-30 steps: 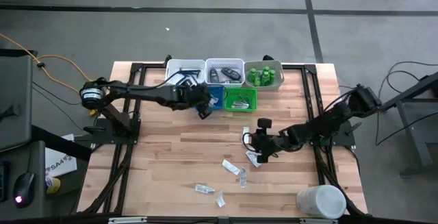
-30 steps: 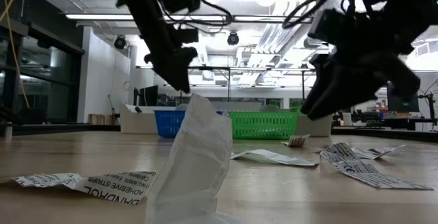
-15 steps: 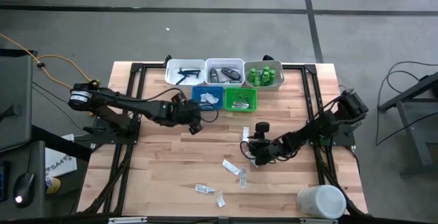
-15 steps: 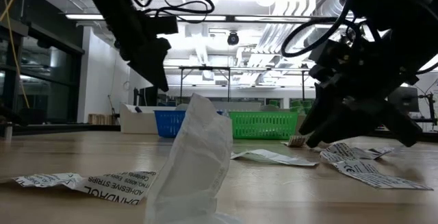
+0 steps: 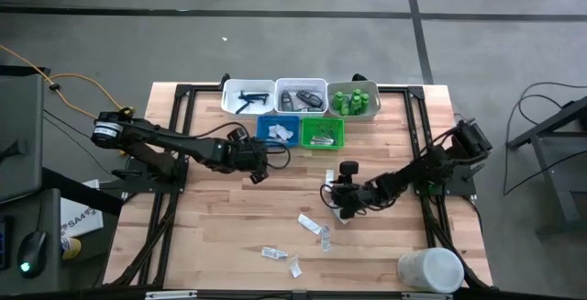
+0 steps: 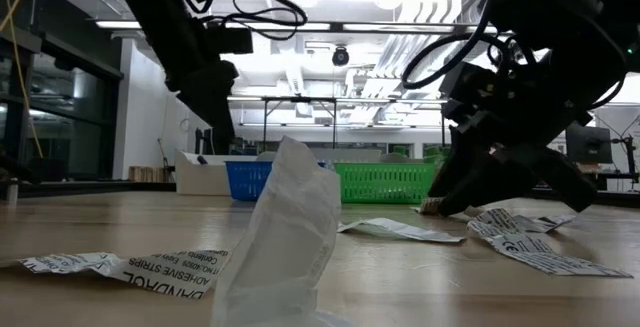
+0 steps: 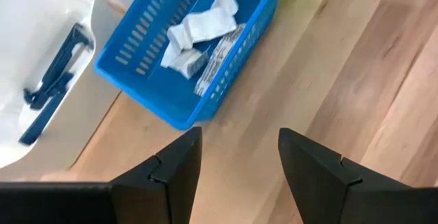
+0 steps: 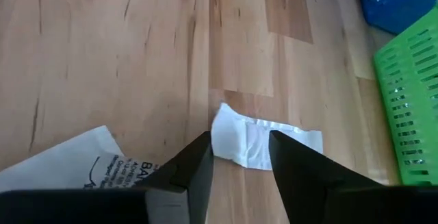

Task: Pick & Place Travel size toiletries
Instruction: Put the white bandage pad into the blue basket

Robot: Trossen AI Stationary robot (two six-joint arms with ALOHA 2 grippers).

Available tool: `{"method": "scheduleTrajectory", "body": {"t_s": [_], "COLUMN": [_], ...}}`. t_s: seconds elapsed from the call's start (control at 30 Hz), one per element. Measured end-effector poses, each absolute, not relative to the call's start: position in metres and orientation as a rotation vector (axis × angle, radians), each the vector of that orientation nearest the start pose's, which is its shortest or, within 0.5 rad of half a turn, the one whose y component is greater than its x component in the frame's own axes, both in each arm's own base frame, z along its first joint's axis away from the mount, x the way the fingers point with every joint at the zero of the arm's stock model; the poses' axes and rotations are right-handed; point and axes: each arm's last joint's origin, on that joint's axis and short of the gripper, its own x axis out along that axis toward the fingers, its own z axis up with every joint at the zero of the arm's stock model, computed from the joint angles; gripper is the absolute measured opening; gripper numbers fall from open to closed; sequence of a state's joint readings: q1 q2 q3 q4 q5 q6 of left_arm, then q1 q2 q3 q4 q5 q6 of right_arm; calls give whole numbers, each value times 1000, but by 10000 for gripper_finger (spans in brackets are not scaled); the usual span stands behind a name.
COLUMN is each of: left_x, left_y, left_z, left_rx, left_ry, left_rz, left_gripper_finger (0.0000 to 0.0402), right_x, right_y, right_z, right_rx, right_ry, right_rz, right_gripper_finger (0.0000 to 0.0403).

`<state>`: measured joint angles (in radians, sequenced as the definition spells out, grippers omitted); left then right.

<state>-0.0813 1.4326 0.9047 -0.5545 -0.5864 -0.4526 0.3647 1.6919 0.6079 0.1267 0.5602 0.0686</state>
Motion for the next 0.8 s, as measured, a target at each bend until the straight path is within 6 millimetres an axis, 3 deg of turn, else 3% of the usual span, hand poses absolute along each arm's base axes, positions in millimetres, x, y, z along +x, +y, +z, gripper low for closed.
{"method": "scheduleTrajectory", "body": {"t_s": [0.13,0.33,0.6,0.8], "left_x": [266,265,273,291], "left_y": [-6,-15,-22,-27], "left_z": [211,211,213,219], "left_rx": [-55,-26,58,186], "left_ry": [923,914,856,765], "left_rz": [688,677,639,445], "left_gripper_finger": [191,191,191,191], "right_x": [261,262,268,274], "right_y": [82,83,80,69], "right_z": [102,102,130,164], "right_rx": [-345,-319,-54,122], "right_ry": [853,847,691,538], "right_rz": [-200,-174,-151,-19], "right_gripper_finger": [102,13,3,3]}}
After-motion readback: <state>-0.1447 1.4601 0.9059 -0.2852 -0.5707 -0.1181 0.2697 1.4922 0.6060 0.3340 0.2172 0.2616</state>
